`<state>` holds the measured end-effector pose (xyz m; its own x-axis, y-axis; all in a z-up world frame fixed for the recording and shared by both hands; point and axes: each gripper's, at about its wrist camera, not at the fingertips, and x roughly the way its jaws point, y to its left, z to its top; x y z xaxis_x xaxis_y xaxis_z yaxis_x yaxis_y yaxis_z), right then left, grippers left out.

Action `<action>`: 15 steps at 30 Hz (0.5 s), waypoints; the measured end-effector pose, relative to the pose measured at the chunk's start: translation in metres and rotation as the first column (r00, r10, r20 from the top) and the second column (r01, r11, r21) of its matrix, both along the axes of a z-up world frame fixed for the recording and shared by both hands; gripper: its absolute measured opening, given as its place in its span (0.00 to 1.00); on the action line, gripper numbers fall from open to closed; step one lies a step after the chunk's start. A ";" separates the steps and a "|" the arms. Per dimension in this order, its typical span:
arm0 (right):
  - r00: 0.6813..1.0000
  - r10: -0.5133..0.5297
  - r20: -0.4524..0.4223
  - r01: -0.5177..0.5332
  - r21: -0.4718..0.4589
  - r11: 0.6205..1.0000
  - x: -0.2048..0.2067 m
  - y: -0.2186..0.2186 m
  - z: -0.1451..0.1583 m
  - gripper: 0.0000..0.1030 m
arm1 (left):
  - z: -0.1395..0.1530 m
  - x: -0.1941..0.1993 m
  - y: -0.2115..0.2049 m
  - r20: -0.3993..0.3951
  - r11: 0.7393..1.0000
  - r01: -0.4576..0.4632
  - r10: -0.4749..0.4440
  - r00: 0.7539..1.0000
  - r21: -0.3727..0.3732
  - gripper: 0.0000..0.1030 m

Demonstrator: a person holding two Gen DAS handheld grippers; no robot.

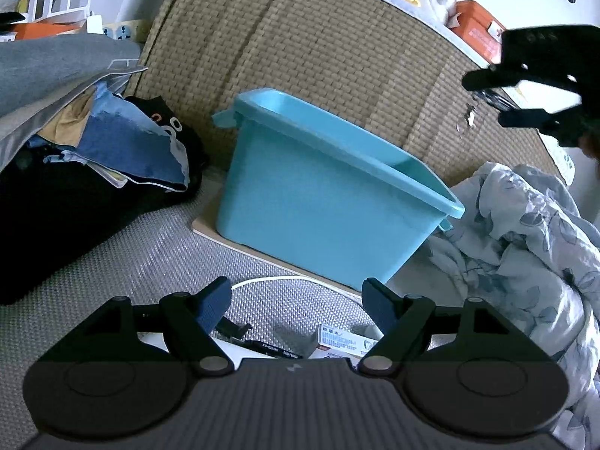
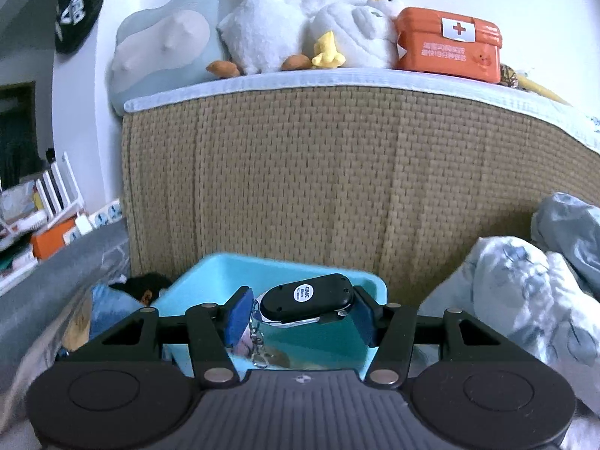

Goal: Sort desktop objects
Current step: 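Carry the black key fob with the right tool over the teal bin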

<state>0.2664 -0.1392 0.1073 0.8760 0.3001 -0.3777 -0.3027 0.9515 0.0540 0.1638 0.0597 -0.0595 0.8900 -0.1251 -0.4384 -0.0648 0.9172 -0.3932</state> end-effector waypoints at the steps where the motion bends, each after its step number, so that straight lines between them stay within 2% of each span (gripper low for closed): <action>1: 1.000 0.002 -0.006 -0.002 0.010 1.000 0.006 0.000 0.003 0.58 | 0.000 0.000 0.001 0.001 1.000 -0.002 0.002 1.000 -0.007 0.77; 5: 0.998 0.000 -0.057 0.000 0.003 1.000 0.042 0.006 0.002 0.58 | -0.001 0.000 0.004 -0.004 1.000 -0.009 0.009 1.000 -0.025 0.77; 8: 0.989 -0.001 -0.146 0.003 0.015 1.000 0.072 0.012 -0.011 0.58 | -0.003 0.001 0.005 -0.012 0.999 -0.010 0.010 1.000 -0.033 0.77; 12: 0.966 0.007 -0.259 -0.003 0.016 1.000 0.110 0.026 -0.035 0.58 | -0.004 0.001 0.004 -0.016 1.000 -0.004 0.004 1.000 -0.030 0.77; 15: 0.935 0.000 -0.355 0.008 0.021 1.000 0.139 0.033 -0.058 0.58 | -0.006 0.002 0.004 -0.025 1.000 -0.007 0.007 1.000 -0.025 0.77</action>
